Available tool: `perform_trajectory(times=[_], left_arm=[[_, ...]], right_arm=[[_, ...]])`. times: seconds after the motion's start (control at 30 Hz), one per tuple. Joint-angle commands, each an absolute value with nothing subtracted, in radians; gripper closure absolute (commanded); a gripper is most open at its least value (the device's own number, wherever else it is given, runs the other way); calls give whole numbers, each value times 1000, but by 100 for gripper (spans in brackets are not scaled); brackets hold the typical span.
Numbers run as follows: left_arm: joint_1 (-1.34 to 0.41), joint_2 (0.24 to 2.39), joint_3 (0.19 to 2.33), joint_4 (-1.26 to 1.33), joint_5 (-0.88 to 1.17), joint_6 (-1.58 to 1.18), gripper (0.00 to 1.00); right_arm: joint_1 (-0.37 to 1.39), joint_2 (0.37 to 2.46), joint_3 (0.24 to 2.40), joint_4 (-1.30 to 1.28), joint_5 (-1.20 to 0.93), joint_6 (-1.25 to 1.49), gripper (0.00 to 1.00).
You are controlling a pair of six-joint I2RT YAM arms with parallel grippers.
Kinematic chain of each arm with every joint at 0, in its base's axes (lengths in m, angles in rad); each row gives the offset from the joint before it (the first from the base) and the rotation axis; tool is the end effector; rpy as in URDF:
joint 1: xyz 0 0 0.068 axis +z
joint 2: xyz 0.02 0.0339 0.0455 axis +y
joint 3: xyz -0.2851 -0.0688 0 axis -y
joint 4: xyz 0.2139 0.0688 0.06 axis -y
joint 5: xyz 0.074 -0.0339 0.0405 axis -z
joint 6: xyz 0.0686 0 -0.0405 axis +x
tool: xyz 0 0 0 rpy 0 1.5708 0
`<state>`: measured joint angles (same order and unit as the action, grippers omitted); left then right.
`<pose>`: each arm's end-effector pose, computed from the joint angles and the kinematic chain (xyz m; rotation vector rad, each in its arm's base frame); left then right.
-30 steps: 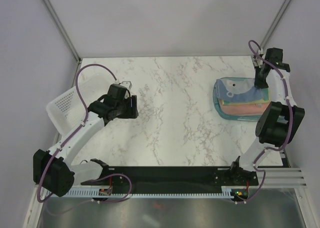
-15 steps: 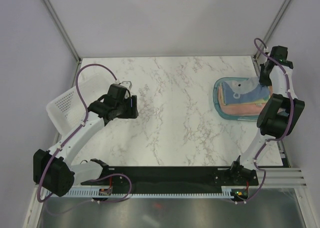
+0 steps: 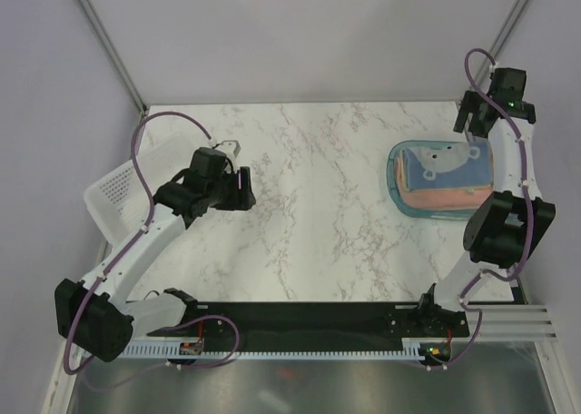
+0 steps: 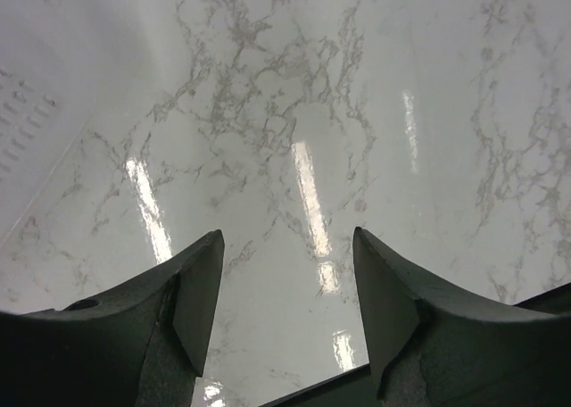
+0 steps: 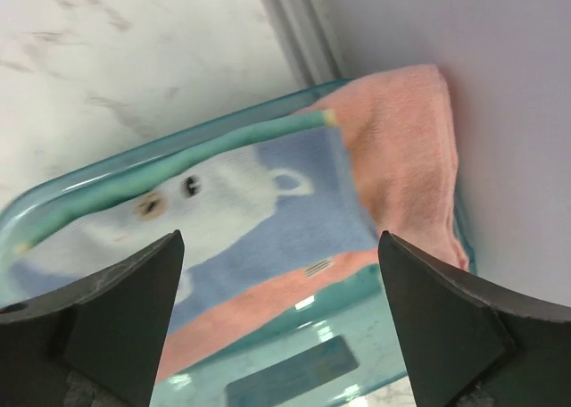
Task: Fold and stack the towels
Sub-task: Neatly place the folded towel into the bin
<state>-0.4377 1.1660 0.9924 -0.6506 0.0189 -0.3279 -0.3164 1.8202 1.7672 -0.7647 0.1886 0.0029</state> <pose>0.2038 -0.0968 0.2931 0.1423 2.4252 -0.3767 0.3798 -0.1379 0.3352 0.4703 2.3557 -0.3724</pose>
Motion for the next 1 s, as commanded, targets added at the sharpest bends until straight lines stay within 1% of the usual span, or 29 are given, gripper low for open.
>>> perform_trajectory(times=[0.0, 0.1, 0.13, 0.17, 0.23, 0.27, 0.4, 0.43, 0.47, 0.5, 0.53, 0.57, 0.6, 0.63, 0.67, 0.83, 0.97], left_arm=[[-436, 1095, 1077, -555, 104, -281, 32], [-436, 1034, 1078, -464, 166, -270, 32], [-436, 1019, 1072, -424, 199, -265, 32], [-436, 1005, 1068, -405, 209, -265, 32], [-436, 960, 1052, -379, 210, -270, 30], [-437, 947, 1046, -353, 212, -267, 29], [-437, 882, 988, -302, 193, -268, 26], [-437, 862, 977, -302, 190, -268, 24], [-437, 851, 973, -302, 195, -270, 19], [-437, 841, 963, -305, 202, -271, 18], [-437, 830, 959, -307, 222, -278, 15], [-437, 810, 954, -310, 228, -288, 9], [-437, 798, 944, -311, 238, -297, 7], [-437, 787, 937, -311, 259, -311, 2], [-437, 766, 930, -307, 265, -324, 0], [-437, 713, 897, -296, 297, -362, 0], [-437, 667, 885, -298, 333, -353, 0]], right_arm=[[-198, 1640, 1723, -759, 129, 120, 2], [-135, 1542, 1637, -752, 129, 161, 2], [-126, 1499, 1617, -750, 88, 208, 2], [-120, 1473, 1564, -744, 36, 225, 2], [-109, 1381, 1482, -666, -131, 277, 2], [-104, 1352, 1407, -641, -240, 308, 2], [-37, 1223, 1247, -549, -374, 403, 2], [-31, 1169, 1209, -498, -411, 428, 2], [-23, 1140, 1119, -462, -481, 471, 2], [-12, 1112, 1076, -393, -509, 497, 2], [-5, 1051, 1036, -361, -515, 517, 2], [-5, 1020, 960, -335, -515, 528, 2], [32, 990, 928, -315, -499, 529, 2], [37, 935, 908, -310, -470, 529, 2], [40, 910, 875, -311, -445, 525, 2], [41, 752, 819, -313, -329, 520, 2], [40, 712, 831, -314, -305, 511, 2]])
